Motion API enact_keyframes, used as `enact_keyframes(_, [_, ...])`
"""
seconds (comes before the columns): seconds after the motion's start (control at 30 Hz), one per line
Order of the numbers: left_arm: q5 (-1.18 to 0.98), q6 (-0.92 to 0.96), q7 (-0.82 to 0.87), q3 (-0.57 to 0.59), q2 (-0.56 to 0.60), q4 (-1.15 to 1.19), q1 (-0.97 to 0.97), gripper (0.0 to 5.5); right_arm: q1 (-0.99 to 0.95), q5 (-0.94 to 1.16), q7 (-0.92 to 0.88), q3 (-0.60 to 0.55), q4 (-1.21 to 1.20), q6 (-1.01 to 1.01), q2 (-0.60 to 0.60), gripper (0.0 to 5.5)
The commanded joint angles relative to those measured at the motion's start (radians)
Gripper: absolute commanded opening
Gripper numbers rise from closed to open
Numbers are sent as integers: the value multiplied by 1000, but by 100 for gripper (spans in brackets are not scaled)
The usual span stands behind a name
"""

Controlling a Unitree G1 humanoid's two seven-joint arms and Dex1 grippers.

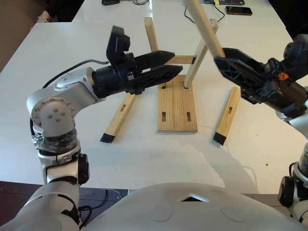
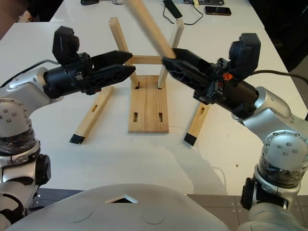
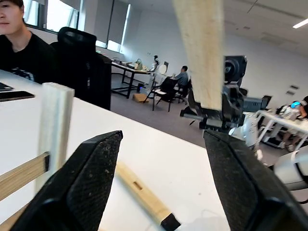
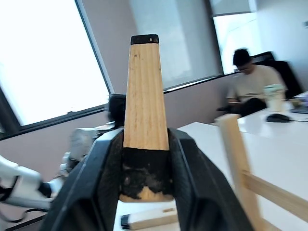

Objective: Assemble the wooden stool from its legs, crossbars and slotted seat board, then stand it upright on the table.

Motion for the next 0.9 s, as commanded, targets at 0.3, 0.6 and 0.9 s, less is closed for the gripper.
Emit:
enact_keyframes(0.3, [-143,-10,-26,-9,51,-48,-29,310,-5,-18,31,114,40,20,-61,132])
enact_keyframes(0.6, [-176,-23,-44,-13,92,-42,-30,310,64,-198,204,159,43,19,-153,132])
enact_keyframes(0.9, [-114,-41,-121,-46,137,-83,13,287,19,-157,183,153,53,7,-120,132])
